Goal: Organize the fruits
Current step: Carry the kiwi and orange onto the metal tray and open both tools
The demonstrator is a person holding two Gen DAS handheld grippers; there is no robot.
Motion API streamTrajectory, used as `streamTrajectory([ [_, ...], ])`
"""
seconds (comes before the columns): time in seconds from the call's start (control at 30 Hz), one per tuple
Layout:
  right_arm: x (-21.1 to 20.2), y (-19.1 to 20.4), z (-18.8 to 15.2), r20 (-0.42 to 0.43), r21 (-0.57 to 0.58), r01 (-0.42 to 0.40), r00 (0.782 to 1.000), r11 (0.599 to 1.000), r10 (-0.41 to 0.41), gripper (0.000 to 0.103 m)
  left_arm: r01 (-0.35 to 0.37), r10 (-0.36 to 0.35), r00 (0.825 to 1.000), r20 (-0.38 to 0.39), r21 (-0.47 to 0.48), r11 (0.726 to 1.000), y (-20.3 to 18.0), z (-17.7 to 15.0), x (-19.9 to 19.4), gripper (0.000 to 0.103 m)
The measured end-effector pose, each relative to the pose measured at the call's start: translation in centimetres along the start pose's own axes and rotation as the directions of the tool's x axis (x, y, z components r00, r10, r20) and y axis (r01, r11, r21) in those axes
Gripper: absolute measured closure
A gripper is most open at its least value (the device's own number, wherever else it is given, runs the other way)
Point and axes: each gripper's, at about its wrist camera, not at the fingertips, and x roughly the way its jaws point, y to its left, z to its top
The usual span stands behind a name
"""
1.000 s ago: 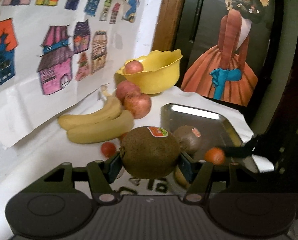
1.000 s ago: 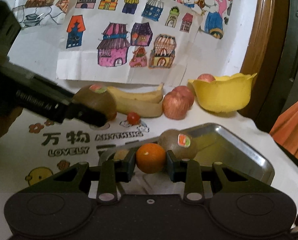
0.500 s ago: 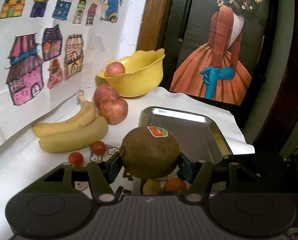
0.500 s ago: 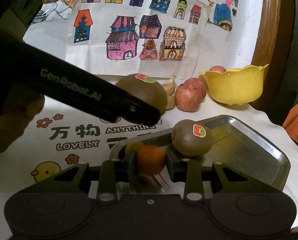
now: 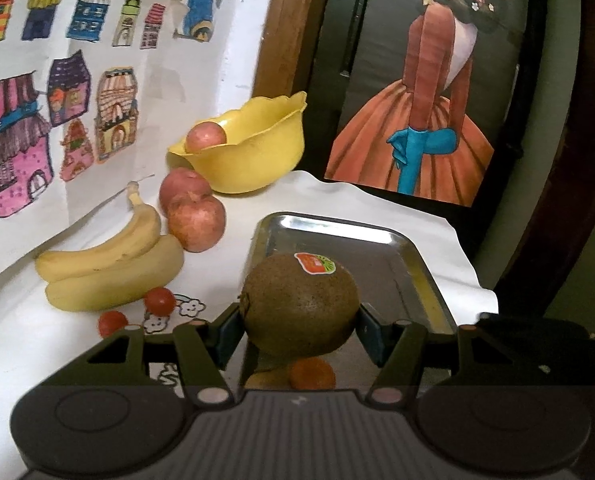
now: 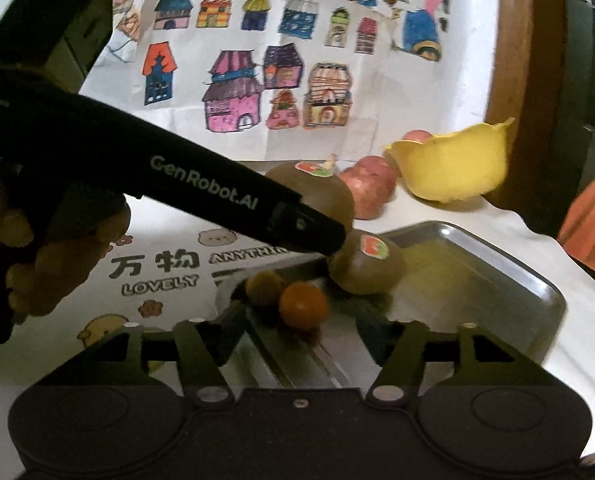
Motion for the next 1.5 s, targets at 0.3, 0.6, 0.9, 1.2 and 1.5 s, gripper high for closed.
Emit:
streamTrajectory([
  [0.3,-3.8,-1.3,-2.2,0.052,0.051,0.069,0.996,0.996,-0.072,0.012,0.040,-0.038,0.999,-0.035,0.050,0.998,-2.8,-0.4,1.8,0.038],
  [0.6,-6.1,-1.4,-4.1,0.081,0.079,0.093,0.992,0.993,-0.100,0.003,0.059,-0.050,0.994,-0.093,0.094,0.994,-5.1,-1.4,3.8,0.038],
  [0.9,-6.5,-1.7,-5.0,0.075,0.102,0.112,0.990,0.989,-0.120,0.003,0.035,-0.024,0.992,-0.121,0.093,0.995,-5.2,-1.9,5.0,0.037],
  [1.2,-6.5,-1.7,-5.1,0.069,0.106,0.122,0.989,0.987,-0.129,0.003,0.030,-0.017,0.993,-0.116,0.116,0.993,-5.5,-2.1,5.0,0.037],
  [1.5,-7.1,-1.3,-4.8,0.075,0.105,0.148,0.985,0.983,-0.156,0.003,0.032,-0.024,0.996,-0.083,0.099,0.995,-5.2,-2.0,3.7,0.032],
])
